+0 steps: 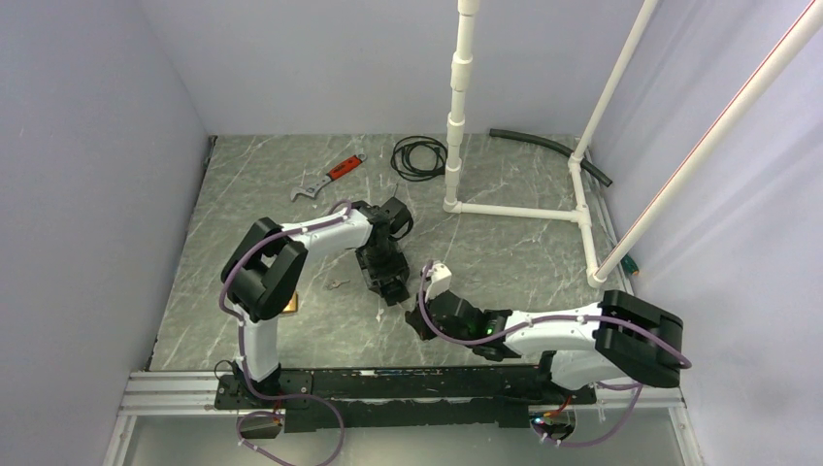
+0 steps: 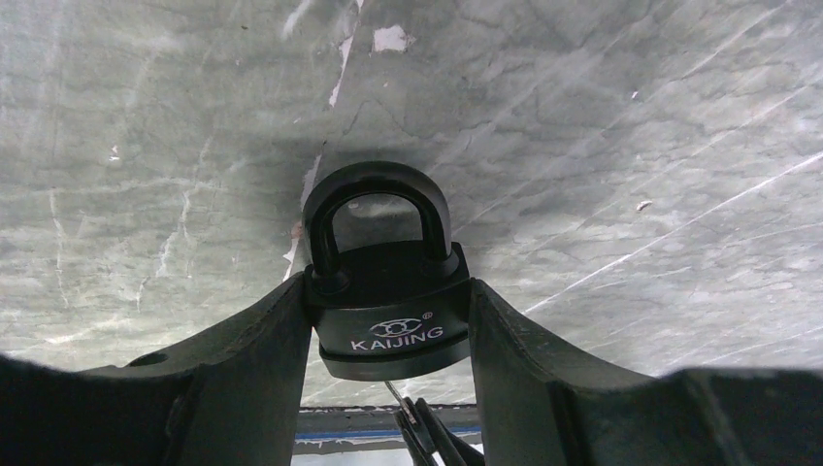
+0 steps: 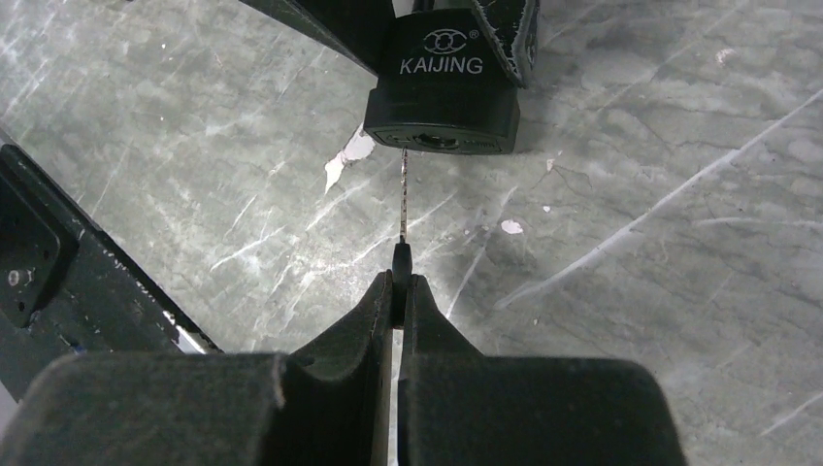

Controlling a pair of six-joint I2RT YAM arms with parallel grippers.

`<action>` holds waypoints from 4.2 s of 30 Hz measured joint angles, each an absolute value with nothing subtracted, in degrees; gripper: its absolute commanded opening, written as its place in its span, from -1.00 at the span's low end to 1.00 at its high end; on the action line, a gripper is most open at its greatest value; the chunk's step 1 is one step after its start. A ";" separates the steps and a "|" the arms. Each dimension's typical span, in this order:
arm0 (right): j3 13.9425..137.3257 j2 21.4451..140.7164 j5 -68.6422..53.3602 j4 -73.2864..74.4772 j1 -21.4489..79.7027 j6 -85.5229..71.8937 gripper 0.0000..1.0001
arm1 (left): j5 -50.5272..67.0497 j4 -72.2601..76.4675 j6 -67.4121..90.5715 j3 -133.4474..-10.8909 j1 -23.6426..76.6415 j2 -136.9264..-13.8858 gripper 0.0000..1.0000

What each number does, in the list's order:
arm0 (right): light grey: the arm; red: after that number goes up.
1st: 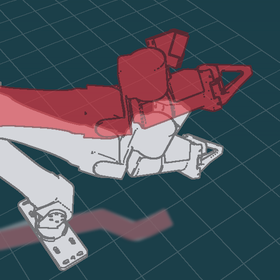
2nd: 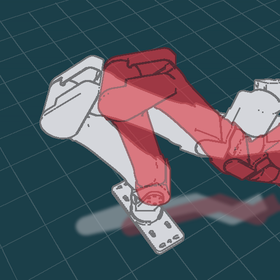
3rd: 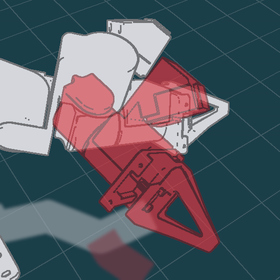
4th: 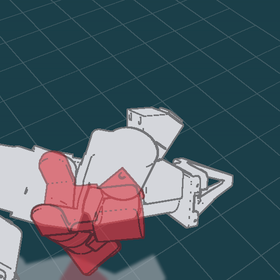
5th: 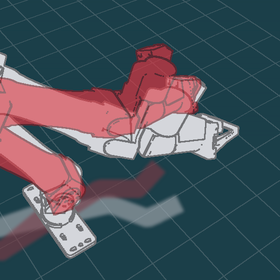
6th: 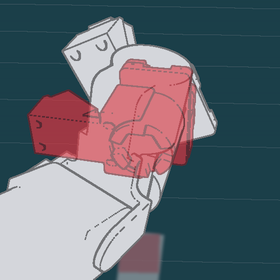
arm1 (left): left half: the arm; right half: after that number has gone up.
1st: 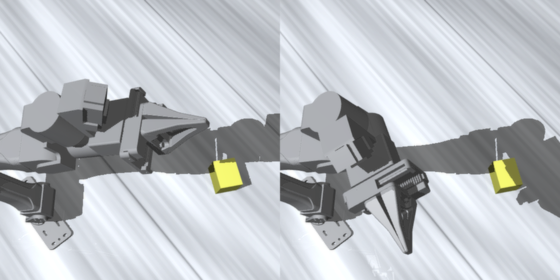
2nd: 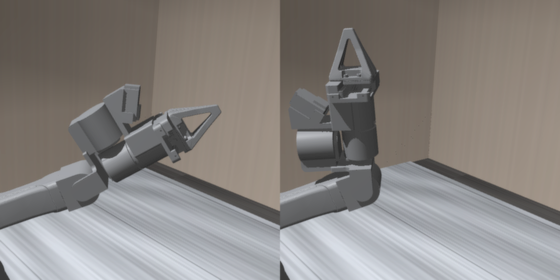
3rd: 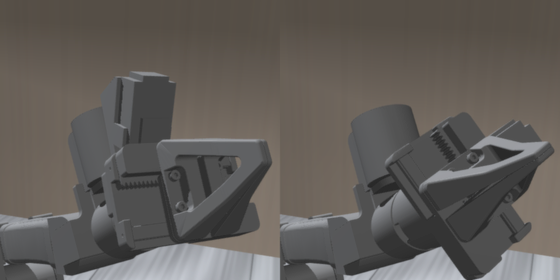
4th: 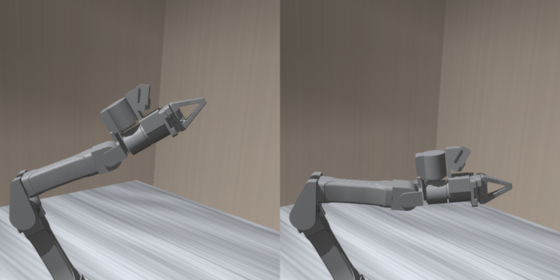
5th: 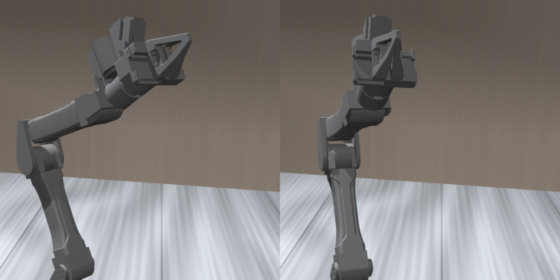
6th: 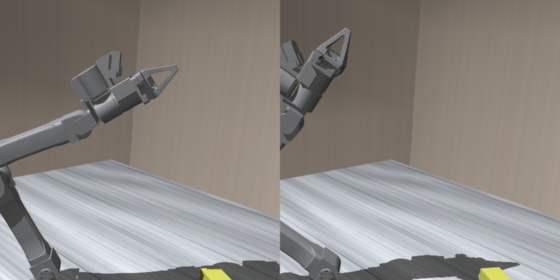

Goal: Unlock with the key

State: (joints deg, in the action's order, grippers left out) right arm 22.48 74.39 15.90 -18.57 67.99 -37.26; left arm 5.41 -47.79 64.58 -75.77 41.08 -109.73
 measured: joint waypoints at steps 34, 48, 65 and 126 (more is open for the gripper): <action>26.26 81.41 18.68 -18.00 68.73 -35.99 -1.00 | 7.22 -44.82 64.25 -75.50 40.66 -110.52 -1.00; 26.26 81.21 20.21 -16.25 68.73 -35.40 -1.00 | 7.29 -44.56 64.12 -75.24 40.66 -110.52 -1.00; 27.14 80.58 19.73 -15.77 69.06 -34.09 -1.00 | 7.33 -44.42 64.10 -75.22 40.66 -110.52 -1.00; 20.36 74.11 14.26 -19.77 70.30 -46.17 -1.00 | 7.27 -37.76 64.97 -66.28 40.42 -101.51 -1.00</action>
State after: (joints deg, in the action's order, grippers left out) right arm 20.36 74.11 14.26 -19.77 70.30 -46.17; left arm 7.27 -37.76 64.97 -66.28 40.42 -101.51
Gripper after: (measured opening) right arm 0.031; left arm 0.585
